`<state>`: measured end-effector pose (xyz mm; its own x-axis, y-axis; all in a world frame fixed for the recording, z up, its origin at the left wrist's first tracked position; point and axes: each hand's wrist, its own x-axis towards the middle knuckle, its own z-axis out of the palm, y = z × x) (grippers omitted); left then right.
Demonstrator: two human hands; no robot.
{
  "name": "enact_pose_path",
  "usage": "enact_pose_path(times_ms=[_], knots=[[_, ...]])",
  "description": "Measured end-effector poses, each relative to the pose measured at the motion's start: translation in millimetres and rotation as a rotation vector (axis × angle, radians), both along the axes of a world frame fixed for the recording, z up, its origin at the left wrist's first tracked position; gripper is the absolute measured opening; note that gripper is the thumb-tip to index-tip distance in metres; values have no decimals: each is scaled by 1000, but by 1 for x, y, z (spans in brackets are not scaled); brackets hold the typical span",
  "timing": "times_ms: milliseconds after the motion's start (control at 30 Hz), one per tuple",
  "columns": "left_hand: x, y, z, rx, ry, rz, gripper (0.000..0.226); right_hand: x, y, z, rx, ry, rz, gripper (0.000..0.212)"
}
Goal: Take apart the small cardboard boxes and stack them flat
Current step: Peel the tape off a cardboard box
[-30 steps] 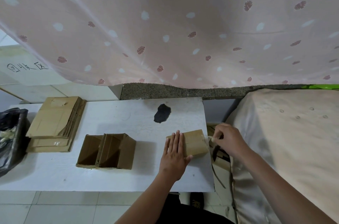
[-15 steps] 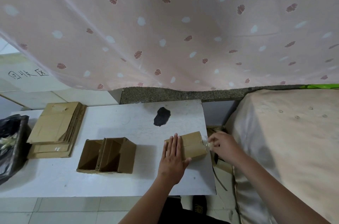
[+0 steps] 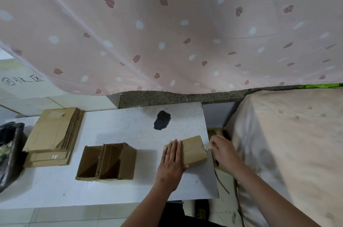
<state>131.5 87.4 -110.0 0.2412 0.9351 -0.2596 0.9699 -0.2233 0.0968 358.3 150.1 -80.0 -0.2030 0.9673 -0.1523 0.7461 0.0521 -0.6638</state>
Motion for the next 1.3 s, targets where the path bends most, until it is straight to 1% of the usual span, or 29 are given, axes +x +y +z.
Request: enact_pose_path(times_ms=[33, 100, 133, 167, 267, 333, 400, 533, 567, 667, 767, 867, 967, 1067, 1200, 1300], knots=[[1, 0, -1, 1, -2, -6, 80, 1, -3, -3, 17, 7, 1, 16], [1, 0, -5, -31, -4, -11, 81, 0, -9, -10, 2, 32, -15, 38], [1, 0, -6, -30, -15, -2, 82, -1, -12, -13, -27, 52, -32, 38], [1, 2, -6, -19, -25, 4, 82, -1, -13, -15, -33, 56, -39, 32], [-5, 1, -5, -24, -27, 13, 81, 6, -12, -19, 6, 9, -131, 25], [-16, -3, -4, -17, -31, 31, 79, 14, -9, -17, -46, 10, -166, 24], [-25, -7, -2, -42, -54, 37, 79, 17, -7, -15, -131, 11, -100, 30], [-25, -11, 0, -51, -113, 97, 84, 5, -6, -4, -167, 52, -37, 36], [-24, -11, 2, -52, -150, 121, 88, 0, -5, -1, -164, 42, -15, 35], [-24, -5, 8, -94, -305, 255, 101, -12, -2, 3, -180, 8, 34, 22], [-26, -1, 14, -129, -360, 338, 110, -23, -1, 8, -188, 36, 58, 22], [-19, 5, 26, -74, -415, 339, 113, -37, -1, 18, -156, 77, 130, 26], [-5, 11, 35, -20, -503, 273, 116, -45, -5, 25, -69, 77, 199, 26], [5, 9, 37, -76, -481, 232, 115, -47, -12, 25, 37, 19, 229, 27], [3, 4, 27, -149, -428, 256, 101, -42, -12, 26, 77, -12, 211, 26], [-2, 3, 22, -181, -389, 268, 104, -36, -11, 22, 86, -3, 168, 24]])
